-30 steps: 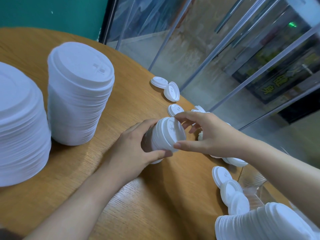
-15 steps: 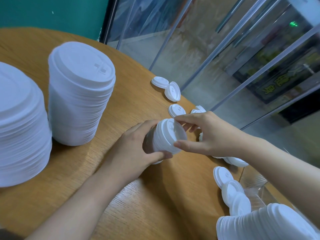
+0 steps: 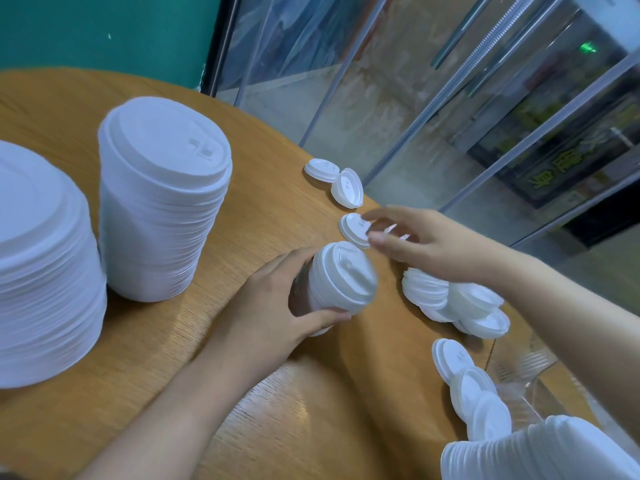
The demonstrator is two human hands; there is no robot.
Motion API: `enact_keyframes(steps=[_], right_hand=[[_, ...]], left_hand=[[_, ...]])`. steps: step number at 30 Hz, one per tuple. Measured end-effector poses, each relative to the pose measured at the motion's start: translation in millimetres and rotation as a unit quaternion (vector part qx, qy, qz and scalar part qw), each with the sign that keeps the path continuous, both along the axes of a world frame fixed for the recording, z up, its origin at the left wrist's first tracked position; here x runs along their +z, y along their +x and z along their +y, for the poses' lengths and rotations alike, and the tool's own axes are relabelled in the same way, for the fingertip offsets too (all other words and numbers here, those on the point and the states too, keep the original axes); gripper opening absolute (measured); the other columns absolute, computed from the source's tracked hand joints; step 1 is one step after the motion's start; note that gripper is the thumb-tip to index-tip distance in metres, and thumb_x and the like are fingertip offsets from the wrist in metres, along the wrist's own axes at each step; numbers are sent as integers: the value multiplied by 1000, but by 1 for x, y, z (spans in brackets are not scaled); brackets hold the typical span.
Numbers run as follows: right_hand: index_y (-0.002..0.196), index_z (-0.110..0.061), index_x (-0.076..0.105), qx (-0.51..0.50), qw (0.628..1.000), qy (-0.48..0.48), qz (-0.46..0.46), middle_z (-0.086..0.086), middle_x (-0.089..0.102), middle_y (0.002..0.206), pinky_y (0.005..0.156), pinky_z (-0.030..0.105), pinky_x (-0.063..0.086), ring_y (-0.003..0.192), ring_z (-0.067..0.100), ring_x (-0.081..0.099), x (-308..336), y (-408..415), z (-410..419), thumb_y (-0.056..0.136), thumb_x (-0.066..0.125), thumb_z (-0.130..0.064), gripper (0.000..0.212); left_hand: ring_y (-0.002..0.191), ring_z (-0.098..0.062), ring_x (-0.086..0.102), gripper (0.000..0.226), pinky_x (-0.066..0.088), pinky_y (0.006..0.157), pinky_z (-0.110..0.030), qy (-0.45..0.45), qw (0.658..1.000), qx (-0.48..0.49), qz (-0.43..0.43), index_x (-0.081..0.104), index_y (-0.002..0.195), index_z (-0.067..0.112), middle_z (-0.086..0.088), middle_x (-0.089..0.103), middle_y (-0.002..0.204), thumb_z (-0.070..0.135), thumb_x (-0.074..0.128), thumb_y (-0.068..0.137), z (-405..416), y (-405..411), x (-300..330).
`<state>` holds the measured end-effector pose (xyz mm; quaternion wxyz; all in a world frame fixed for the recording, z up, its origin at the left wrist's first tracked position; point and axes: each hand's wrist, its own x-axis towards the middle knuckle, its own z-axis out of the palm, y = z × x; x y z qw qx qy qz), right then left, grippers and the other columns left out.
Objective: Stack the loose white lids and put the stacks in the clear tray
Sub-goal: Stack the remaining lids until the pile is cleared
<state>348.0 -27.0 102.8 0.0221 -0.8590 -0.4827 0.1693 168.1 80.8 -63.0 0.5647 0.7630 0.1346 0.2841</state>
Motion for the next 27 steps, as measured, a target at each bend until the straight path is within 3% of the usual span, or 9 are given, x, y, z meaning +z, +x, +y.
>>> enact_keyframes(steps=[4,7,10,13,17,22,27], right_hand=[[145,-23,53,-21,990,-61,-122,-5,60,138,100,33,51,116,13,60,-24,61,23,91,69,-58,66],[150,-18,47,-52,987,-85,-130,3,55,146,102,33,47,126,22,56,-50,96,40,89,76,-48,74],[152,-22,43,-79,985,-101,-115,1,52,149,105,36,45,131,24,53,-73,112,50,86,77,-54,81],[144,-25,50,-85,985,-104,-111,-2,58,136,95,35,44,117,23,55,-89,121,53,86,74,-60,72],[137,-32,53,-79,987,-69,-122,-7,60,128,97,40,49,114,22,56,-84,119,48,71,75,-71,79],[134,-24,60,-52,995,22,-86,-11,64,119,93,25,48,110,10,62,-36,79,28,78,76,-65,71],[131,-33,59,4,997,73,-24,-22,64,119,90,4,44,109,-10,59,18,3,1,74,70,-67,67]], left_hand=[[118,2,56,70,45,94,-17,0,1000,2,6,58,131,46,29,62,121,49,90,68,0,0,-1],[117,2,56,71,46,94,-18,1,1000,3,8,59,131,46,29,62,120,50,89,66,1,2,-1],[119,3,55,74,46,96,-19,2,1000,3,11,59,132,45,28,63,122,47,91,66,2,2,-2],[118,5,55,75,46,96,-18,0,1000,-1,16,59,132,47,29,62,122,47,92,65,3,0,-1],[117,5,56,76,49,95,-24,9,1000,0,21,54,130,55,32,60,121,60,83,60,5,0,-4],[114,4,57,73,49,95,-25,7,1000,4,20,54,128,56,32,61,120,45,91,66,2,-1,-1],[115,4,57,73,45,94,-17,8,1000,1,19,58,131,49,30,62,120,42,91,67,2,-1,0]])
